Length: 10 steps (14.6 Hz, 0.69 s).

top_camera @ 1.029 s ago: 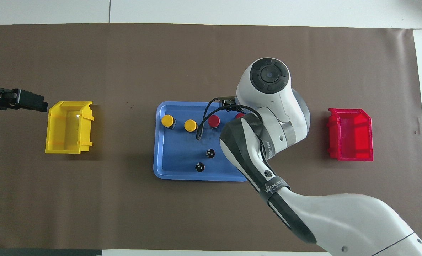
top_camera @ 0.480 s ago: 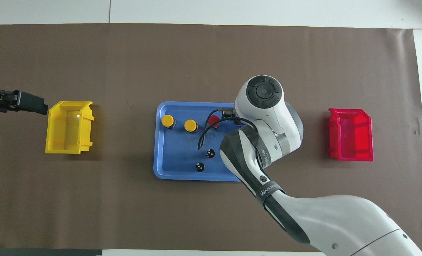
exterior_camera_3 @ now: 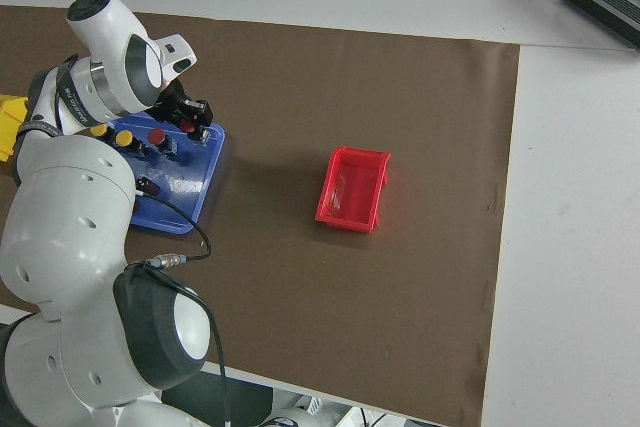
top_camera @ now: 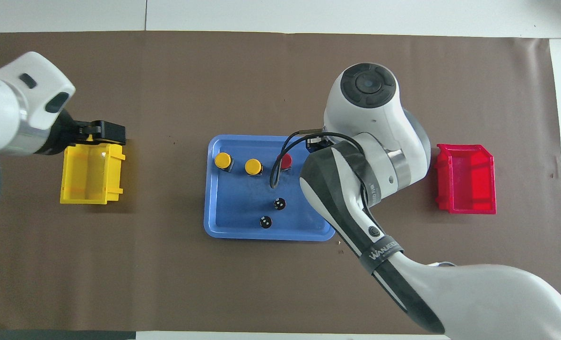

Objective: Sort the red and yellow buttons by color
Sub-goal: 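Carry the red button to the red bin while the left gripper reaches the tray, then grasp a yellow button with the left gripper while the right gripper releases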

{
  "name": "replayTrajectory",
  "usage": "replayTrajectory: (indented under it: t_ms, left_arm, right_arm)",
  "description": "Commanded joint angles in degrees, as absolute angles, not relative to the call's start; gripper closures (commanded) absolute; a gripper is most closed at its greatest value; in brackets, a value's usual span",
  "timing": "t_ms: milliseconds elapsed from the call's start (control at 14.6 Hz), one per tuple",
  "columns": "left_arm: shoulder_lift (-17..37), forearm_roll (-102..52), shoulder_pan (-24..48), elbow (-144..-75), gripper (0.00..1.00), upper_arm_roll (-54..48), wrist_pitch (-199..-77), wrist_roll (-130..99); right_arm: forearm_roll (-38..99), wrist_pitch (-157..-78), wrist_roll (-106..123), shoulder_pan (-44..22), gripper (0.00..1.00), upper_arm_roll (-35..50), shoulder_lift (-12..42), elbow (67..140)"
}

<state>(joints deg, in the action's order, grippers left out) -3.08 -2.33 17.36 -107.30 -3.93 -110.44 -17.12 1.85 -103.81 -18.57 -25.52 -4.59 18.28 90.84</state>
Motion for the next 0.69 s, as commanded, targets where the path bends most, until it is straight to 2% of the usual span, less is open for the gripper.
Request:
replayTrajectory:
  t_ms: [0,137,274,411,617]
  left_arm:
    - [0.8,-2.7,24.3,-111.7,0.14,-3.3,-117.8,-24.5]
    - [5.0,-2.6,27.0,-111.7,0.23,-3.3,-121.5,-27.7]
    - [7.5,-2.5,28.0,-111.9,0.26,-3.2,-123.7,-28.3]
    - [9.7,-1.2,28.1,-112.2,0.28,-3.3,-126.6,-28.7]
    - [11.5,-0.4,28.5,-112.9,0.28,-3.3,-129.5,-29.7]
  right_arm:
    - [2.8,-98.4,-3.6,-14.1,0.98,-4.0,7.8,97.7]
    - [2.8,-98.4,6.9,-5.9,0.98,-4.0,1.7,104.9]
    - [2.8,-101.4,13.7,0.2,0.98,-4.0,-0.7,111.7]
    - [2.7,-108.2,16.7,1.6,0.98,-4.2,-2.8,118.2]
    - [2.6,-112.9,17.7,2.5,0.98,-4.2,-4.8,123.7]
